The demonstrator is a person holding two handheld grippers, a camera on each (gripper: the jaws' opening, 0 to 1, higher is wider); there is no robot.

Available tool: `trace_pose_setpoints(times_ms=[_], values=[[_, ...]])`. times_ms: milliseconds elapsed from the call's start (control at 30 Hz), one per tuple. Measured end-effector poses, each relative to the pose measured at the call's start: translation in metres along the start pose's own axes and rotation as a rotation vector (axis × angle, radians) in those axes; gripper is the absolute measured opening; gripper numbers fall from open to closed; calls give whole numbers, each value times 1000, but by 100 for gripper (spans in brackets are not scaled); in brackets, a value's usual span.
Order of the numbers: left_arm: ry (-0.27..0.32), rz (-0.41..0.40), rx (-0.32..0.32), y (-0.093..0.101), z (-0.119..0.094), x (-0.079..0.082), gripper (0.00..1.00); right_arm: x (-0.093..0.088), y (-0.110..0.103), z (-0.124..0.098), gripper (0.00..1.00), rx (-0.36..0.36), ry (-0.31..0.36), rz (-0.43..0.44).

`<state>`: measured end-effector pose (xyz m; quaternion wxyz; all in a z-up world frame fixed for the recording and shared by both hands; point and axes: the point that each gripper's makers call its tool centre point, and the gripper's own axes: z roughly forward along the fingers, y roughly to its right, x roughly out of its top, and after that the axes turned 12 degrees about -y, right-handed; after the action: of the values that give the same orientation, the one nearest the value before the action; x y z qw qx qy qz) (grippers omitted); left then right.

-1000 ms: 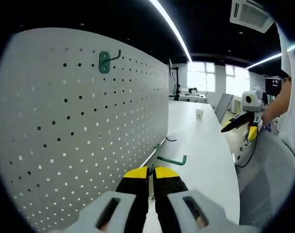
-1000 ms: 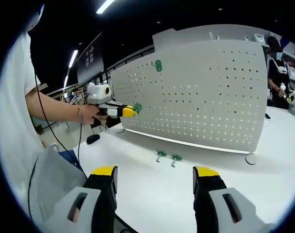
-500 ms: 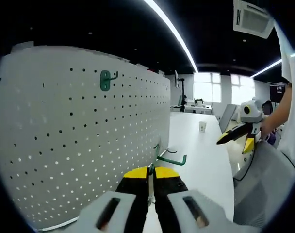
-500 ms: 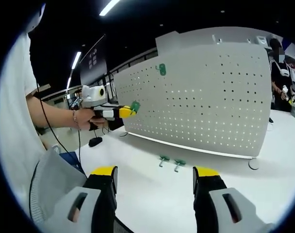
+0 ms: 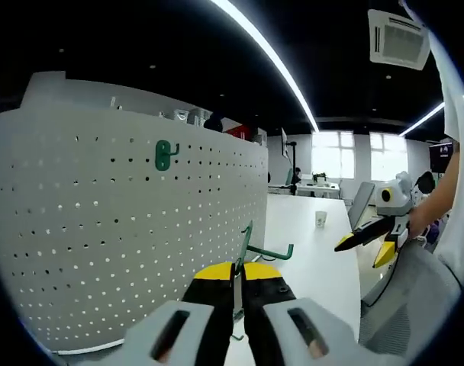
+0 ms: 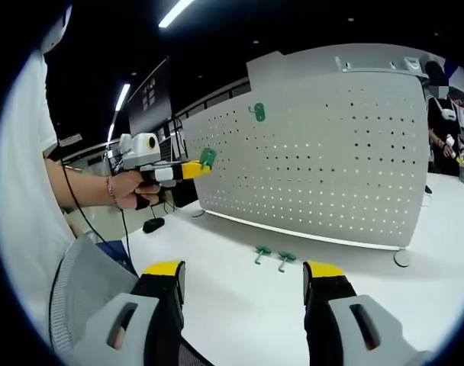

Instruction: Insert the hook assembly into the mounting plate slot until the hook locks in place.

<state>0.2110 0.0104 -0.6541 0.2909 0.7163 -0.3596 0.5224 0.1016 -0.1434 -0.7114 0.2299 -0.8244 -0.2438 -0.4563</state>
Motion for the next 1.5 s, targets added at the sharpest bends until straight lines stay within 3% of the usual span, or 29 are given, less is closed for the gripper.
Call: trace_pose_setpoints(times_ms=[700,1033,1167,1367,1500], values=[[141,-84,56,12,-25,29,1,1,-5,-4,60,4,11,2],[130,-78,61,13,-24,26,1,2,-7,-6,60,7,17,2],[125,-76,64,13,-24,24,1,15,-12,-10,60,37,76,13],[119,-83,78,9,-24,20,1,52,-25,-23,57,91,256,28],[118,-85,80,9,-24,19,1,57,-30,-20,56,98,254,22]])
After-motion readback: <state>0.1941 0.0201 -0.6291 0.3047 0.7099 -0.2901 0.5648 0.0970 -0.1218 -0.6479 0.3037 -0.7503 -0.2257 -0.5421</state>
